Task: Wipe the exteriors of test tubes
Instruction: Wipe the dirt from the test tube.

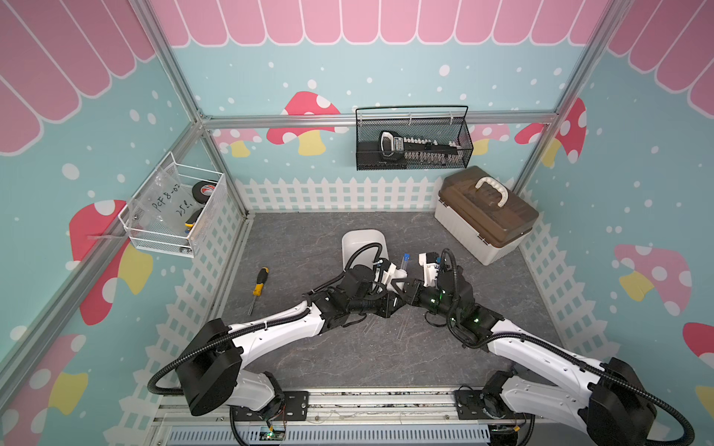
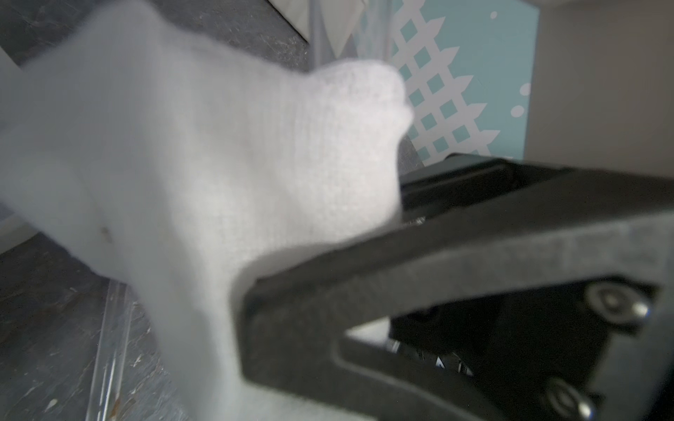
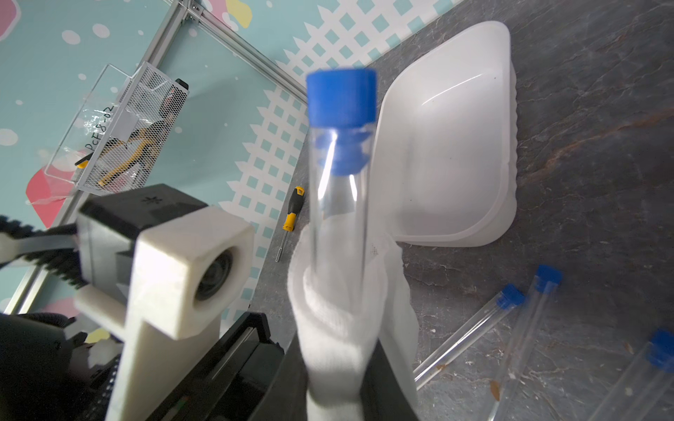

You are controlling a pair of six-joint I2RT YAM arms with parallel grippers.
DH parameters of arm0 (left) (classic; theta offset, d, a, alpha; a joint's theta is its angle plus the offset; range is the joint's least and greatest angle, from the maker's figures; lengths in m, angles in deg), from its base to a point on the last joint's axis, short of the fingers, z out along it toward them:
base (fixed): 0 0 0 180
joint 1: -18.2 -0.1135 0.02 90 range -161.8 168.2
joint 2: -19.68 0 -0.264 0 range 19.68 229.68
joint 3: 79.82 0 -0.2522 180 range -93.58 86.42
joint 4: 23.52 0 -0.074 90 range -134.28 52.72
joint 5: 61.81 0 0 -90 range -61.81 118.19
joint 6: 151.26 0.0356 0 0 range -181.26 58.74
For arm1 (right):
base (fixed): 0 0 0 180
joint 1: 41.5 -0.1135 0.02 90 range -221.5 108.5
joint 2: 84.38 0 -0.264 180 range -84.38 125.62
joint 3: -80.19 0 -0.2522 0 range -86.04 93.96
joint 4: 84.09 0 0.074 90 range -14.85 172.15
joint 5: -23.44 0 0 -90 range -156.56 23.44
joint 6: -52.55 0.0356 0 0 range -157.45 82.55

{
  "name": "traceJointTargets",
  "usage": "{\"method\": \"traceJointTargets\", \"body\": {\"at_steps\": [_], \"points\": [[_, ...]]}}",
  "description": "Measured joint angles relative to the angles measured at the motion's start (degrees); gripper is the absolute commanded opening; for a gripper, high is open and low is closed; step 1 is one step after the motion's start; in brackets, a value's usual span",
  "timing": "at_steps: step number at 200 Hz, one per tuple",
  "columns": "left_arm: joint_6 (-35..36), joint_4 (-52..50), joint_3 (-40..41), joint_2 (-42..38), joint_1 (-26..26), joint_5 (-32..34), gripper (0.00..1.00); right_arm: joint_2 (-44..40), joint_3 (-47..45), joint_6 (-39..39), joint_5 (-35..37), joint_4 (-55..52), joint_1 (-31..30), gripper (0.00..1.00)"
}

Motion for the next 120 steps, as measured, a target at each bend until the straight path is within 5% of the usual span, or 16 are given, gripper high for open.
{"method": "traceJointTargets", "body": {"at_steps": [120], "points": [[-1.16,2.29,0.9,-0.66,-0.83,-0.11,0.09,2.6,4.07,-2.25,-2.62,-0.94,2.54,0.19]]}}
